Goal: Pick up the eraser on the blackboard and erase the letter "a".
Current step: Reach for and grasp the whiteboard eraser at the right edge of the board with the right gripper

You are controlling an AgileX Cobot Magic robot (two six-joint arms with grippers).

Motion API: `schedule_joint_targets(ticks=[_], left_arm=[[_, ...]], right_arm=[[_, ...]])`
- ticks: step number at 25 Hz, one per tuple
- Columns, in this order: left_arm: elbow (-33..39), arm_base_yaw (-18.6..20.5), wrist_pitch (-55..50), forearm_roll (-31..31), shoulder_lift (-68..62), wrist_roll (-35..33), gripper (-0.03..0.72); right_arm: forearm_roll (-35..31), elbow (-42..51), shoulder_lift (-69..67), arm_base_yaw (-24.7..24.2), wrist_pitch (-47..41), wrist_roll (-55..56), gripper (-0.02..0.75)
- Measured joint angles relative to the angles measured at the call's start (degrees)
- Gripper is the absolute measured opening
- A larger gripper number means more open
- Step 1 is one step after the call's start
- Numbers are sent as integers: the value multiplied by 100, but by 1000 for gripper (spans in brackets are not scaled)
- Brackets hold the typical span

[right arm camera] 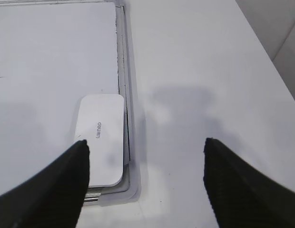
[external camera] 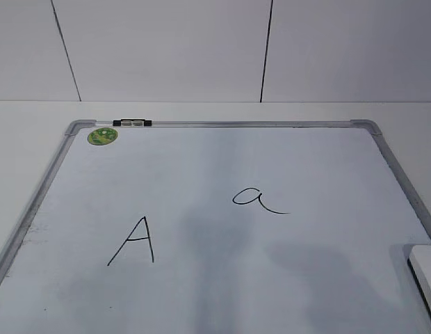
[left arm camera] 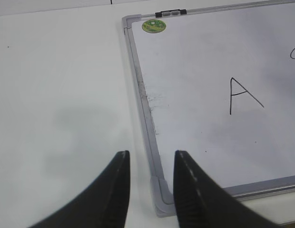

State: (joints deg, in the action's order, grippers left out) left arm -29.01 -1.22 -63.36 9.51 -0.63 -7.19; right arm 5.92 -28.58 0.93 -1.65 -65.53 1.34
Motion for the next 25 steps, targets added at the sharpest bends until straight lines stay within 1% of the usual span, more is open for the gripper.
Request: schedule_joint_targets(ticks=[6, 14, 18, 21, 22, 25], left_arm=[[0, 0, 0, 0, 0, 0, 235], [0, 0, 0, 0, 0, 0, 235], [0, 0, 0, 0, 0, 0, 235], [0, 0, 0, 0, 0, 0, 235], [0, 0, 0, 0, 0, 0, 235], [0, 0, 0, 0, 0, 0, 235]], right_arm=[[-36, -182, -224, 0, -72, 0, 592], [-83, -831, -1748, 0, -70, 0, 592], [-247, -944, -2262, 0, -6, 21, 592], [-310, -1008, -2663, 0, -187, -75, 592], [-319, -1008, -2831, 0, -271, -134, 573], [-361, -1008, -3309, 0, -344, -220, 582]])
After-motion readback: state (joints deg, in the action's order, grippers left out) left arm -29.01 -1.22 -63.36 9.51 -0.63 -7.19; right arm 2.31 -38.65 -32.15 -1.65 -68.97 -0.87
